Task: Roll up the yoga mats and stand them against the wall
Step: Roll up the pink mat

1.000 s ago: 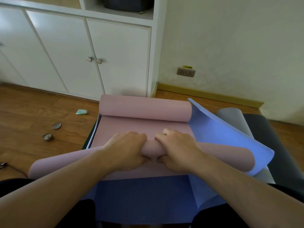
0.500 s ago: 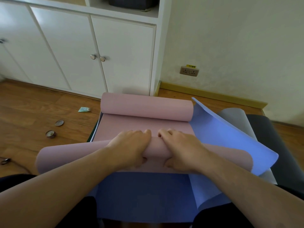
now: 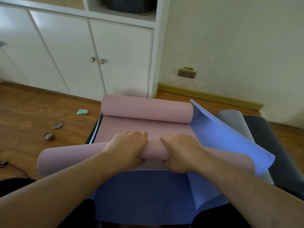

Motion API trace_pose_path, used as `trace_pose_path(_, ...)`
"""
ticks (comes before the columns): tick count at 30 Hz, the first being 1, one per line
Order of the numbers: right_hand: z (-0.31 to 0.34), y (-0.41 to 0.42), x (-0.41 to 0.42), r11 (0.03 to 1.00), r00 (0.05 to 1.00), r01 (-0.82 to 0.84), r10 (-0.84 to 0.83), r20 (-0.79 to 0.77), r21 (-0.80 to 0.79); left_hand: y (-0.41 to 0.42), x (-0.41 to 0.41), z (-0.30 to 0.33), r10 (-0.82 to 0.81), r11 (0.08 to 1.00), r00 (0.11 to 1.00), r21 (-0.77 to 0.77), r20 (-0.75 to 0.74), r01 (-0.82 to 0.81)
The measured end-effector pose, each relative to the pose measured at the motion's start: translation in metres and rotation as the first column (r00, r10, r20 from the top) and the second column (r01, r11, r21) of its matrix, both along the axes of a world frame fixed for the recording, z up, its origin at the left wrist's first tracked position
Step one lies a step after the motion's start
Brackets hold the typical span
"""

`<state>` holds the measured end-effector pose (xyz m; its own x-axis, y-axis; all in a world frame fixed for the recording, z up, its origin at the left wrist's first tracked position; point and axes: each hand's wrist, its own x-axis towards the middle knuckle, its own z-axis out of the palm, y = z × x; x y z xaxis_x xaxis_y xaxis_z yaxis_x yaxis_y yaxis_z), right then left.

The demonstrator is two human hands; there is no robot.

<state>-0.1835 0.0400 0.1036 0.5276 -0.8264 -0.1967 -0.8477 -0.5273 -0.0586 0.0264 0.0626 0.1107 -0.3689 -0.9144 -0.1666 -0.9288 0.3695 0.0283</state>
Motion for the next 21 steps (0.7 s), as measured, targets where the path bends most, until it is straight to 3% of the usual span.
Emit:
trace_pose_path(3,-0.003,0.003,-0.001,0.994,0.998,-0.055,0.055,-0.004,-0.095,-0.008,0.007,0.001,0.002,0.997,0.999,0.081,-0.052,0.002)
trace_pose_path(7,-0.004,0.010,0.002,0.995,0.998,-0.063,0.061,-0.025,-0.079,-0.011,0.014,0.004,0.008,0.985,0.997,0.174,-0.071,0.004)
trace_pose_path(15,-0.004,-0.002,-0.003,0.999,1.000,-0.014,0.015,0.017,-0.049,0.000,0.003,0.001,0.004,0.999,0.997,-0.035,0.073,-0.001)
trace_pose_path(21,-0.003,0.002,-0.003,0.992,0.998,-0.070,0.070,-0.003,-0.107,-0.010,0.011,-0.007,0.012,0.996,0.999,0.091,-0.050,-0.008)
